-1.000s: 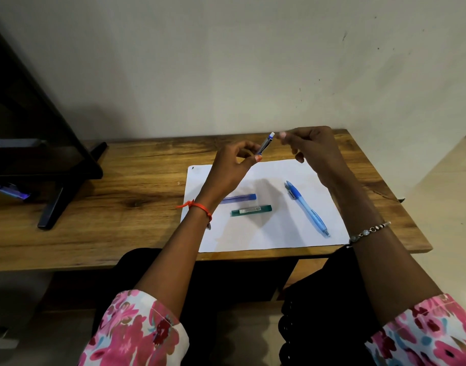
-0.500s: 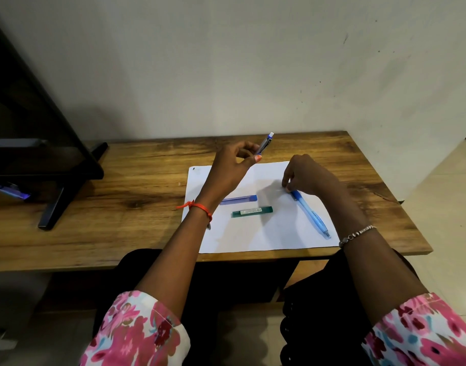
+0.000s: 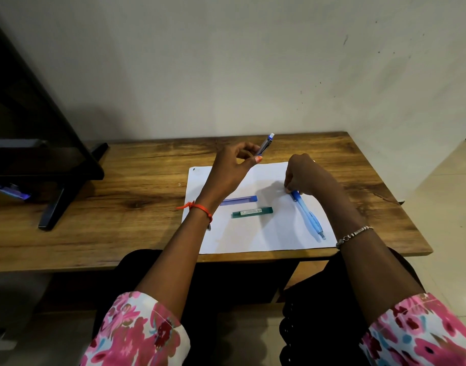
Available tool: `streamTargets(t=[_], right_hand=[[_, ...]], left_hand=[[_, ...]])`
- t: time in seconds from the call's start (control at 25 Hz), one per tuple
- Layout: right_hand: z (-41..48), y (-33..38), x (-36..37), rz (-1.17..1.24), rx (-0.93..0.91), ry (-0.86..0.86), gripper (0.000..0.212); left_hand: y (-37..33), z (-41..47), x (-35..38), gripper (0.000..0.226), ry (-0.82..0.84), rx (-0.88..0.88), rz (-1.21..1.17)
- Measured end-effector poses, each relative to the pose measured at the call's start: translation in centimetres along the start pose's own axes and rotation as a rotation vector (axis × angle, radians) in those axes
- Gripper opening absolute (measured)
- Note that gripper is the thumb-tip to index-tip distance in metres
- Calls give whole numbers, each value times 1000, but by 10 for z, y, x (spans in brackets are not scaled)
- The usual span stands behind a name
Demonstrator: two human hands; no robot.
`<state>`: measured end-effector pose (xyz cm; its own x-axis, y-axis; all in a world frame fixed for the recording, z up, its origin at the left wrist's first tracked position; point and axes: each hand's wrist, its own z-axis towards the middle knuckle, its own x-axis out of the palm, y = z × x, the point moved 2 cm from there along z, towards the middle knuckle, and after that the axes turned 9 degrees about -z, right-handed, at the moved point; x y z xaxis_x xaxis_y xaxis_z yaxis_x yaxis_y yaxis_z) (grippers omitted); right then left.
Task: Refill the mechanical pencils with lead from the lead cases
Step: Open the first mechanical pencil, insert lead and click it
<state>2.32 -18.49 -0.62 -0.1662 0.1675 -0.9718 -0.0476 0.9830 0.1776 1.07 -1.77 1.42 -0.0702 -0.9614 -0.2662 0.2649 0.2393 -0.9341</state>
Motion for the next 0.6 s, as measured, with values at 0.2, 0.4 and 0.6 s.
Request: streamTargets(t=[0.2,0.4,0.6], right_hand=[[-1,-3,-4,94,-20,-12,21],[-18,2,-35,1032,-113,-377,8],[-22,10,-36,1355,-186,-465,11]], left_hand=[[1,1,0,11,1,-1,13],[1,1,1,14,1,-4,27],[1,1,2,15,12,10,41]])
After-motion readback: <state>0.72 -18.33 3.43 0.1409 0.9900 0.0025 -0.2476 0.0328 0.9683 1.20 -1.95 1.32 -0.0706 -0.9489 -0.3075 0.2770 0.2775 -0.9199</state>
